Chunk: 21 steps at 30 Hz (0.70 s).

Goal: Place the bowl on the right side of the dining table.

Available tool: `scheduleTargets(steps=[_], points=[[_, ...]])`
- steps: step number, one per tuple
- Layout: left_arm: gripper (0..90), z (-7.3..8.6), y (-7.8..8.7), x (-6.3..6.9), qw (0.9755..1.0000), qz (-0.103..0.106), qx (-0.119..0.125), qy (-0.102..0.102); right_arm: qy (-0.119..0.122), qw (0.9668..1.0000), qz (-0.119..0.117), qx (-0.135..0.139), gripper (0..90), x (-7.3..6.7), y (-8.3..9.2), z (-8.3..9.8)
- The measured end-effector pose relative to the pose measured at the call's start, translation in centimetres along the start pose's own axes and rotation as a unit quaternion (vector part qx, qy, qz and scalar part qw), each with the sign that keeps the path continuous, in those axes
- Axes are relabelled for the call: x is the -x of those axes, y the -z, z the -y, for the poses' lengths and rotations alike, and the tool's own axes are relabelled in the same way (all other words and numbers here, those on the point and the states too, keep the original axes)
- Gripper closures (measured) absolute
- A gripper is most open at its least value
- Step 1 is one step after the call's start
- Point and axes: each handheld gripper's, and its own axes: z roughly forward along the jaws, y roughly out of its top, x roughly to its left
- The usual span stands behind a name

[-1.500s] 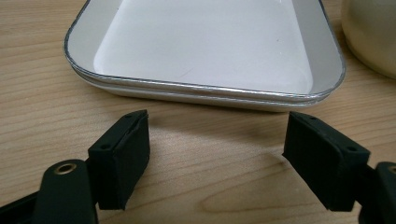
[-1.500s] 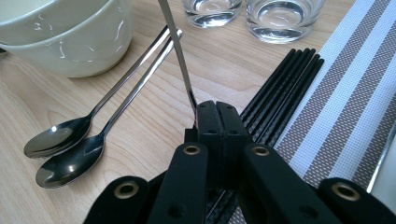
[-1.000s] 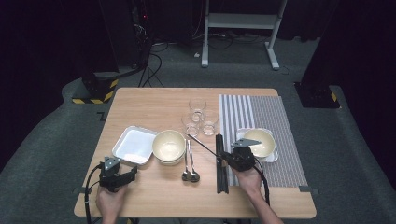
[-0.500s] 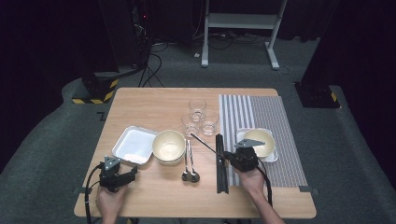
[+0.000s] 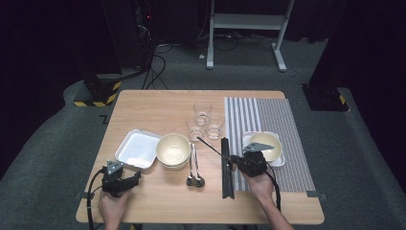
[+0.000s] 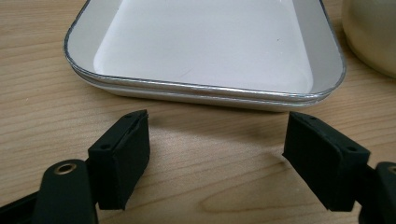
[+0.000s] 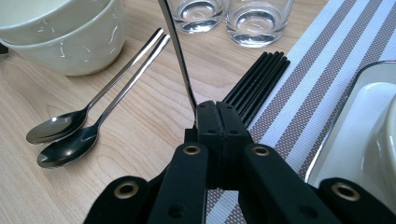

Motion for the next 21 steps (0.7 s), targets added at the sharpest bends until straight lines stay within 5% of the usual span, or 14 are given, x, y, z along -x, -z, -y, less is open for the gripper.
scheduleTargets(steps=[21], points=[[22.8, 0.0, 0.0, 0.0, 1.0, -0.001, 0.0, -0.001, -0.002, 0.9999, 0.009, 0.013, 90.0, 0.9, 1.3, -0.2]])
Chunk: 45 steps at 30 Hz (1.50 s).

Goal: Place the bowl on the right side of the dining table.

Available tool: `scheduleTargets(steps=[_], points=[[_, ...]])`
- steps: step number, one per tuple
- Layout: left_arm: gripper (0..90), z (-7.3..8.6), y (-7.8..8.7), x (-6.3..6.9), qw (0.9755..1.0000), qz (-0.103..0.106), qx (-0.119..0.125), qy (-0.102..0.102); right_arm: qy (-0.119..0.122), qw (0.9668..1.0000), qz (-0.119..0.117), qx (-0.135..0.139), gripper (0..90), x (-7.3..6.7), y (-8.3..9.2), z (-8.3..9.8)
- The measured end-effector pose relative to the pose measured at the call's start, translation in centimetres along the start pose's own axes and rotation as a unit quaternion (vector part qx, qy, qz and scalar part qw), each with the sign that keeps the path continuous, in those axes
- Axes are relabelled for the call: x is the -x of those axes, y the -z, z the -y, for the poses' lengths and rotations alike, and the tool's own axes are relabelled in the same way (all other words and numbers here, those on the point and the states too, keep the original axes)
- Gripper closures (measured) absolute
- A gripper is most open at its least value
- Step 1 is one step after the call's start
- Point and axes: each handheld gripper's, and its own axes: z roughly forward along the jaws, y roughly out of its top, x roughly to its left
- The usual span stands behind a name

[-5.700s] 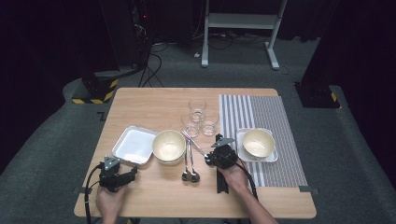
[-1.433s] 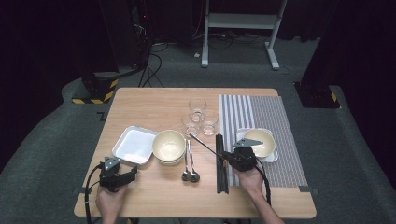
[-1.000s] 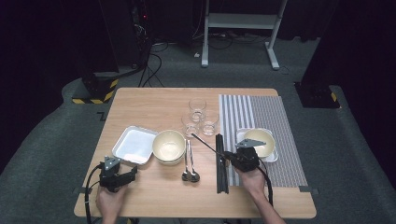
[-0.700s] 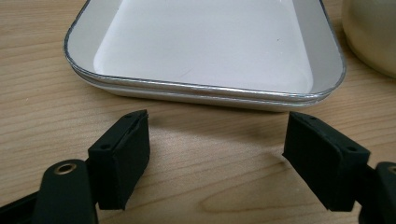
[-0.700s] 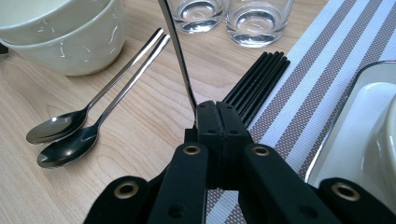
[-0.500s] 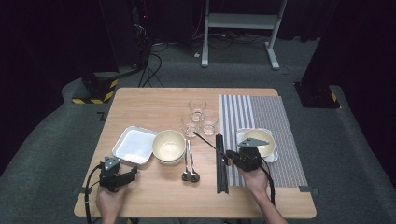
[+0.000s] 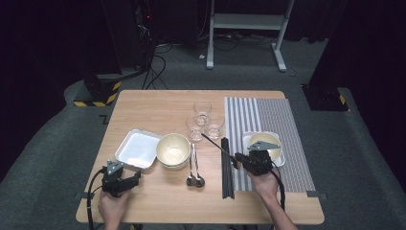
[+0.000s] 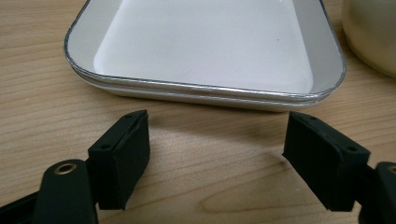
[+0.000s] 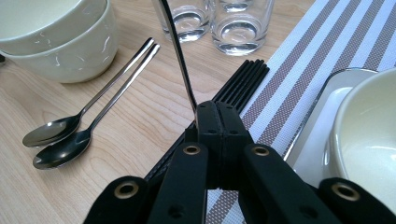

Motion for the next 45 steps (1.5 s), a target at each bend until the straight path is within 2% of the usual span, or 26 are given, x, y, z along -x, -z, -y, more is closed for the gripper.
scheduleTargets(steps=[45], points=[[22.9, 0.0, 0.0, 0.0, 1.0, 0.0, 0.0, 0.0, -0.008, 0.9995, 0.02, 0.024, 90.0, 1.6, 2.3, -0.3]])
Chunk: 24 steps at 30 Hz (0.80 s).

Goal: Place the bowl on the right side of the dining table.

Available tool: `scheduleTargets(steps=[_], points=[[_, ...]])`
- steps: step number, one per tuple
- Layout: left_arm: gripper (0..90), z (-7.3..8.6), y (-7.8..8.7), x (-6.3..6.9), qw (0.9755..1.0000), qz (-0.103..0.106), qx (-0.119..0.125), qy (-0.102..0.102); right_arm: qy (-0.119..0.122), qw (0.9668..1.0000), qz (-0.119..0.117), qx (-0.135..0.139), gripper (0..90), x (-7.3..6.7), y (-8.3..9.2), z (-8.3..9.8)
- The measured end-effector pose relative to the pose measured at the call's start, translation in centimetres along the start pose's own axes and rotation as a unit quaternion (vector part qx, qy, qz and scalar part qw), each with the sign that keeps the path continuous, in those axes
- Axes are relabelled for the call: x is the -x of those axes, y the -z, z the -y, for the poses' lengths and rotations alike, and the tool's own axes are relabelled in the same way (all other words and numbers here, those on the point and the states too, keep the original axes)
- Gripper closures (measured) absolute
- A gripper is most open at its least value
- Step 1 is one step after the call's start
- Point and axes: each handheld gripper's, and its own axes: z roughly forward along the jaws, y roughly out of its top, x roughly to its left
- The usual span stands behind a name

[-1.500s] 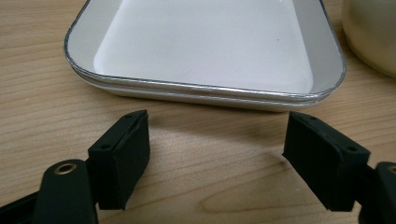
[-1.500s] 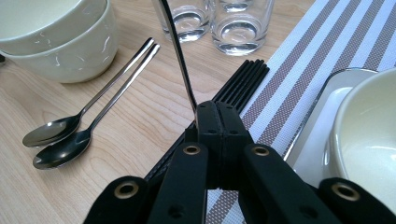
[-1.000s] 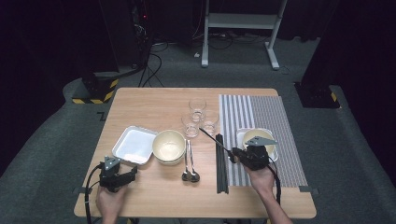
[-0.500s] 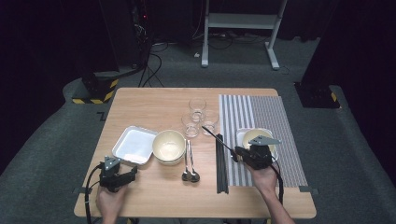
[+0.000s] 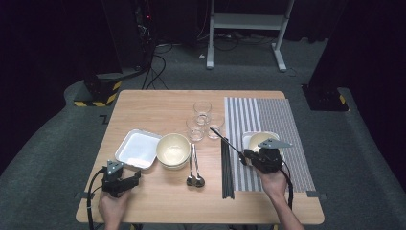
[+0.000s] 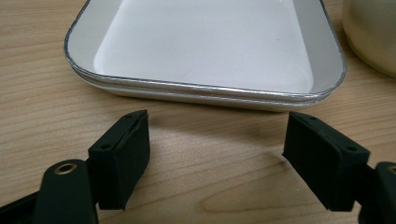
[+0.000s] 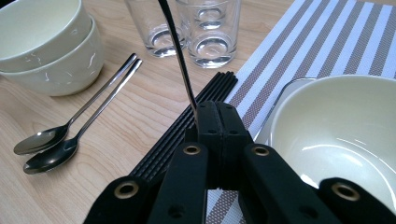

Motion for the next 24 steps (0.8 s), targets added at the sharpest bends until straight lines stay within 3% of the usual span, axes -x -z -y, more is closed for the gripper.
scheduleTargets(steps=[24], points=[[22.9, 0.0, 0.0, 0.01, 1.0, 0.0, 0.0, 0.0, -0.005, 0.9999, 0.009, 0.011, 90.0, 0.78, 0.93, -0.56]])
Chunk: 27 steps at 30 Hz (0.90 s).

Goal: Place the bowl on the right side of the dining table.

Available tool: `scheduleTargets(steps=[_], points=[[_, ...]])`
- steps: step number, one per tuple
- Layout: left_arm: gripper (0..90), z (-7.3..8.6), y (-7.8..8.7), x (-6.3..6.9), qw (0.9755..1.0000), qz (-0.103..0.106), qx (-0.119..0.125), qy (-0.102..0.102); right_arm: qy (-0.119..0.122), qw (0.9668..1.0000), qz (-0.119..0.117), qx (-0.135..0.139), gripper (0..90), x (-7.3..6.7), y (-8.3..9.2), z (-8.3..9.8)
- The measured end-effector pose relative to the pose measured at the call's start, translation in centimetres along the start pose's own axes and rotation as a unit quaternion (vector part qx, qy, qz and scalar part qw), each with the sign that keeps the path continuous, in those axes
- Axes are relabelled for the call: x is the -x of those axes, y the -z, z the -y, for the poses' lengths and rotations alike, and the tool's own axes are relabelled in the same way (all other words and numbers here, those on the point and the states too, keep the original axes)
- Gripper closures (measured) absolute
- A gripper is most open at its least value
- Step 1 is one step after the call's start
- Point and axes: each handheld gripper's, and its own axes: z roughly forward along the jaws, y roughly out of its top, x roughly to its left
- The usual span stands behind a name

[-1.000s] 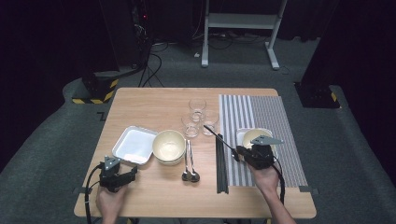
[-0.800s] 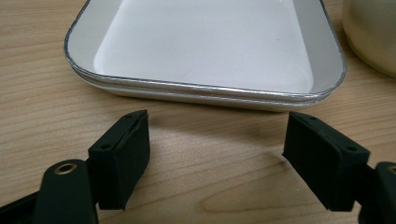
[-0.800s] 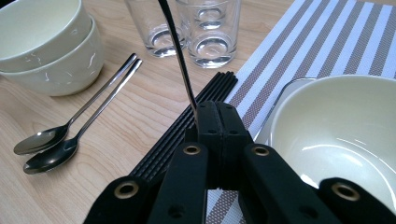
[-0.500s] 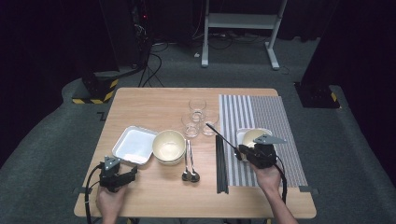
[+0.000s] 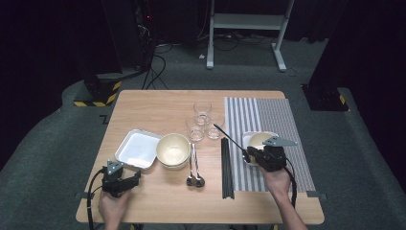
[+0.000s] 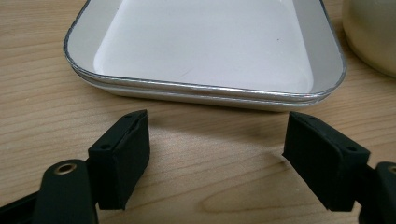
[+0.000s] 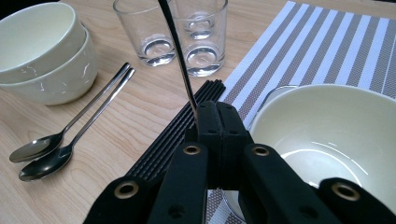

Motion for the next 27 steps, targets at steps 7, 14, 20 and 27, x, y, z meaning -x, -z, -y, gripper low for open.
scheduleTargets(steps=[7, 14, 20, 27], points=[[22.9, 0.0, 0.0, 0.0, 1.0, 0.001, 0.0, 0.0, 0.004, 1.0, 0.005, 0.004, 90.0, 0.2, 0.3, -0.4], [22.9, 0.0, 0.0, 0.0, 1.0, -0.001, -0.001, -0.002, 0.001, 1.0, 0.004, 0.005, 90.0, 0.5, 0.5, -0.4], [23.0, 0.0, 0.0, 0.0, 1.0, 0.001, 0.0, 0.002, -0.002, 0.9999, 0.008, 0.008, 90.0, 0.9, 0.7, -0.5], [22.9, 0.0, 0.0, 0.0, 1.0, 0.002, 0.001, 0.003, -0.005, 0.9998, 0.017, 0.012, 90.0, 1.3, 1.1, -0.7]])
